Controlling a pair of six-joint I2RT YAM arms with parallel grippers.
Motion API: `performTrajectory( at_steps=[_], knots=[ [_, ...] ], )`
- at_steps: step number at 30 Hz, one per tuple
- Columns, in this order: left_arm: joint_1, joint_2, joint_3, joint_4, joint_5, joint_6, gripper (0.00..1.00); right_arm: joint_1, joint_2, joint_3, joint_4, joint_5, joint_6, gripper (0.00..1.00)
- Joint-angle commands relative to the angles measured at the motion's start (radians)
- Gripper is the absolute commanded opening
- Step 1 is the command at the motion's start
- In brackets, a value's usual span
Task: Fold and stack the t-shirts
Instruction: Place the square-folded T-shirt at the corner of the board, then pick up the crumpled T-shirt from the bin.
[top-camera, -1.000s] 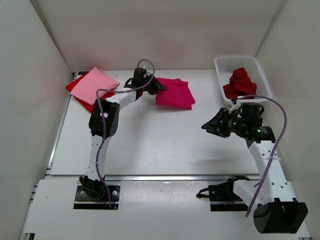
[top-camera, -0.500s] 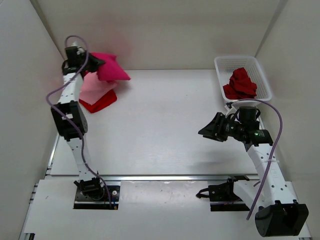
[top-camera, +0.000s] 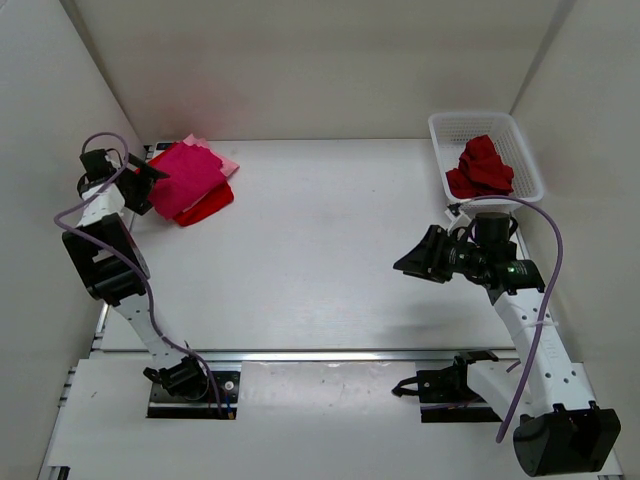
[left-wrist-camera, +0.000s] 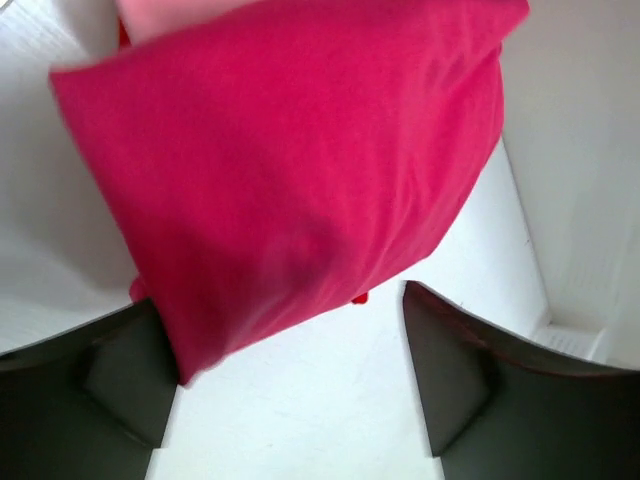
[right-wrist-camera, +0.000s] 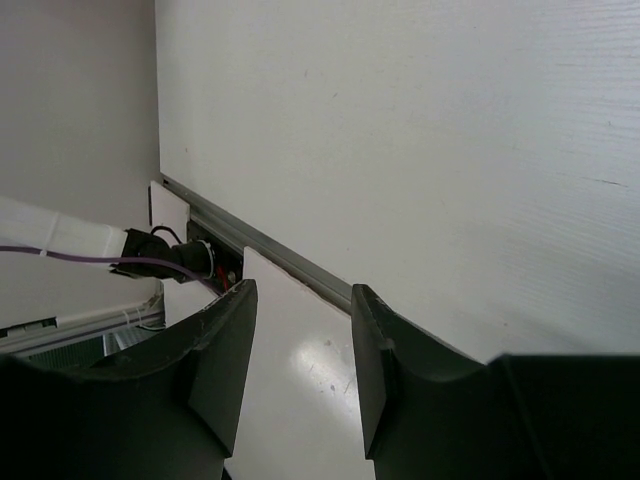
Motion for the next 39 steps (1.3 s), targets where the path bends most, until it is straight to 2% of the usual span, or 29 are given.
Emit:
performTrajectory(
  at_steps=[1, 8, 12, 14, 19, 24, 26, 27, 32, 34, 38, 39],
  knots=[
    [0.002, -0.124, -0.029, -0.025, -0.063, -0.012, 0.97, -0.003, -0.022, 0.015, 0.041, -0.021, -0.009, 0.40],
    [-0.012, -0.204, 0.002, -0.141, -0.198, -0.089, 0.99, -0.031, -0.038, -0.005, 0.044, -0.029, -0.007, 0.40],
    [-0.069, -0.253, 0.022, -0.195, -0.255, -0.112, 0.99, -0.028, -0.031, -0.011, 0.047, -0.023, -0.012, 0.37],
    [-0.095, -0.284, 0.002, -0.191, -0.239, -0.143, 0.99, -0.023, -0.022, -0.007, 0.059, -0.018, -0.015, 0.33],
    [-0.167, -0.363, -0.032, -0.125, -0.225, -0.172, 0.98, 0.001, 0.024, 0.029, 0.055, -0.020, -0.037, 0.00],
    [-0.343, -0.367, 0.087, -0.147, -0.243, -0.103, 0.98, 0.020, 0.112, 0.101, 0.036, 0.014, -0.053, 0.00],
    [-0.450, -0.338, 0.171, -0.186, -0.277, -0.025, 0.99, 0.024, 0.154, 0.151, 0.009, 0.078, -0.070, 0.00],
    [-0.543, -0.307, 0.228, -0.241, -0.306, 0.015, 0.98, 0.029, 0.185, 0.194, -0.016, 0.112, -0.082, 0.00],
    [-0.731, -0.192, 0.416, -0.453, -0.363, 0.138, 0.99, 0.046, 0.364, 0.418, -0.172, 0.356, -0.135, 0.00],
    [-0.803, -0.189, 0.410, -0.474, -0.340, 0.162, 0.99, 0.066, 0.478, 0.575, -0.229, 0.462, -0.162, 0.00],
    [-0.918, -0.264, 0.249, -0.450, -0.233, 0.152, 0.98, 0.125, 0.667, 0.847, -0.323, 0.807, -0.164, 0.00],
    [-0.926, -0.300, 0.173, -0.445, -0.213, 0.161, 0.98, 0.123, 0.691, 0.871, -0.323, 0.876, -0.155, 0.00]
  ],
)
